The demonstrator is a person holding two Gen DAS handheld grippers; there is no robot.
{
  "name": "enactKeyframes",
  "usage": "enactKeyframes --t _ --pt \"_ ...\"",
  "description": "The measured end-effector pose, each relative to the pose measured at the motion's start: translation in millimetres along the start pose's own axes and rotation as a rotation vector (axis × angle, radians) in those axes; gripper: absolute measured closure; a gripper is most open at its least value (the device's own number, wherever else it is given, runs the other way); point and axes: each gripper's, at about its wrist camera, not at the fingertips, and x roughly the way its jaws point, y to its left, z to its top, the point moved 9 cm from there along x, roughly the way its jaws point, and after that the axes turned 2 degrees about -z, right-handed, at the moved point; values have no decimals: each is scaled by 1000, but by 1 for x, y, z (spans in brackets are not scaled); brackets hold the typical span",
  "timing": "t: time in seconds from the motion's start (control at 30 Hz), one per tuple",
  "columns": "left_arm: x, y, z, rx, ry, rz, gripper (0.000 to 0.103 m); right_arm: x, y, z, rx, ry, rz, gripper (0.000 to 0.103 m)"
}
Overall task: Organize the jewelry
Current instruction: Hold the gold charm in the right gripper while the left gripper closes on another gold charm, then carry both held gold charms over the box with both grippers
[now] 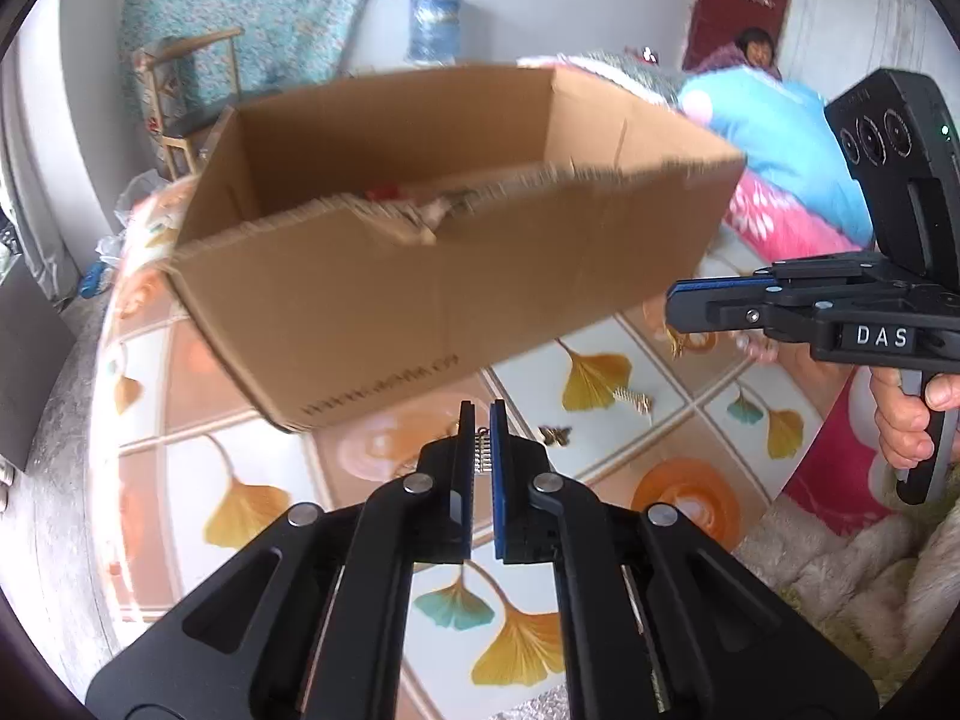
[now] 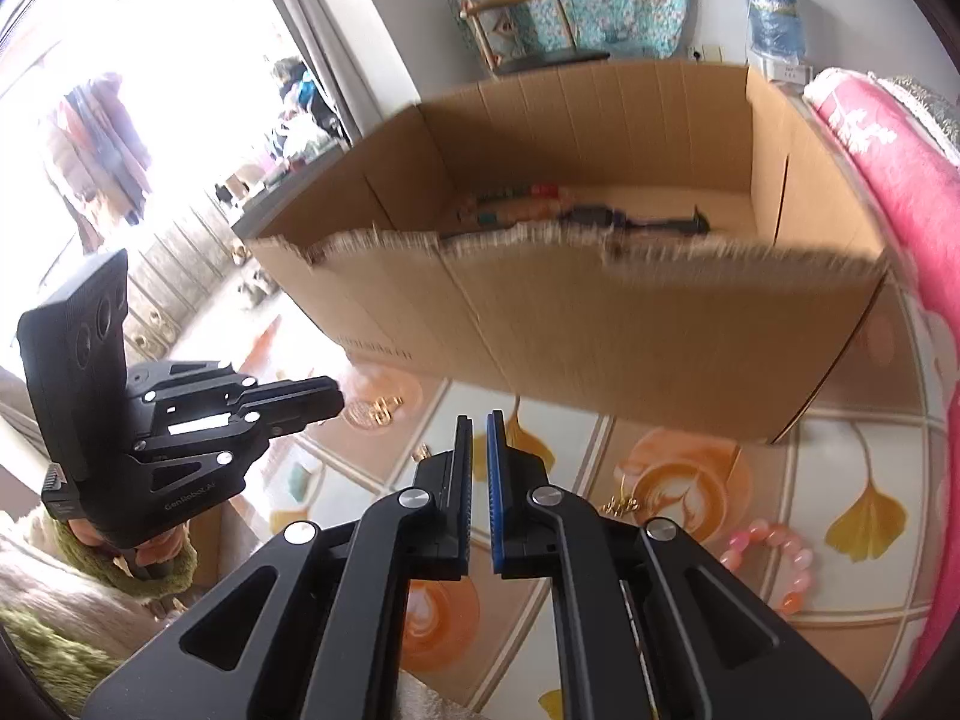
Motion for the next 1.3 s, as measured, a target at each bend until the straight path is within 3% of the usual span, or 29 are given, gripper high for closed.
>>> enactKeyframes --t 0.17,0.23,0.27,0.3,0.33,0.47,0.53,0.63,0.67,0.8,1.2,1.3 --pt "-25 5 11 -15 -64 10 99 -14 6 11 -27 -19 17 98" --pt "-28 6 12 -20 -74 11 99 -8 9 6 -71 13 -32 96" --pt "-28 5 13 -24 -73 9 99 -3 12 3 -88 32 -51 89" --pt "-27 5 12 -27 -71 10 99 5 15 -2 -103 57 -68 72" --pt "-24 5 10 -31 -64 10 99 10 16 -8 -113 72 -82 65" --pt "-15 2 2 -49 -49 -1 99 37 16 -36 -160 153 -160 63" --pt "-12 3 -2 -62 -43 -7 99 46 13 -45 -159 185 -176 66" --pt "-10 3 -6 -70 -38 -9 99 50 10 -47 -187 183 -224 82" --pt "-10 2 -7 -71 -38 -10 99 50 10 -47 -195 184 -230 93" --pt "-13 2 -7 -69 -47 -3 99 46 6 -43 -154 172 -209 101" --pt "-69 5 35 -51 -194 17 99 -21 24 8 -118 -22 -137 101" --pt "-77 3 48 -38 -225 19 99 -18 26 13 -161 3 -131 101"
